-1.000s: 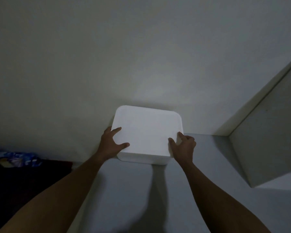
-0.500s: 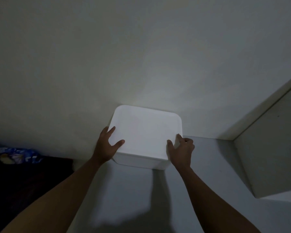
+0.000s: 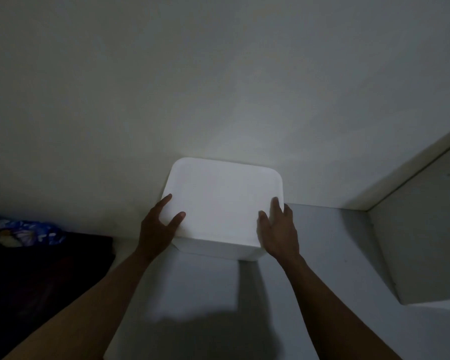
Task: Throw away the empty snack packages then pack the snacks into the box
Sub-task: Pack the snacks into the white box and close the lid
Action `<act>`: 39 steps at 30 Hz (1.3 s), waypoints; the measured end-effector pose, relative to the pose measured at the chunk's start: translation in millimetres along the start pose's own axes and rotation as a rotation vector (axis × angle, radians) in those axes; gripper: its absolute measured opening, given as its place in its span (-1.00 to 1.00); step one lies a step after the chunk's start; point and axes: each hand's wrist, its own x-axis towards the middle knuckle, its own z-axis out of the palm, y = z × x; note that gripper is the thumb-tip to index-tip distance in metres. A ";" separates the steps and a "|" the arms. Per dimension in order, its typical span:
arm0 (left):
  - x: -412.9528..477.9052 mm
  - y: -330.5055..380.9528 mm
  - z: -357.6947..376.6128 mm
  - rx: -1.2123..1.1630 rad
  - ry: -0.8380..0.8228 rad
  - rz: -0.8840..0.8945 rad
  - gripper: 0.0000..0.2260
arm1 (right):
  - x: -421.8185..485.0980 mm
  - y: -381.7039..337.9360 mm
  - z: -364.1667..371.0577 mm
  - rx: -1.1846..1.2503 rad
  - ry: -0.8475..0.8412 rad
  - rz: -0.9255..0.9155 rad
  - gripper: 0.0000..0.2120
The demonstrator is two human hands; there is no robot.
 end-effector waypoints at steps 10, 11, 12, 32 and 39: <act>-0.3 -3.9 1.4 -0.058 -0.005 0.035 -0.41 | 9.5 16.9 -6.0 0.164 -0.045 -0.052 -0.51; -0.5 -3.8 1.4 -0.059 -0.002 0.030 -0.40 | 10.6 17.9 -7.3 0.189 -0.041 -0.054 -0.51; -0.1 -3.5 1.7 -0.059 0.004 0.027 -0.39 | 11.0 17.8 -8.9 0.226 -0.041 -0.040 -0.51; 51.8 21.7 -1.8 0.189 -0.234 -0.021 -0.09 | 43.1 7.3 -4.9 -0.004 -0.036 -0.011 -0.51; 101.9 40.4 14.7 0.381 -0.292 0.001 -0.05 | 98.4 -14.1 -2.0 -0.088 0.007 -0.036 -0.46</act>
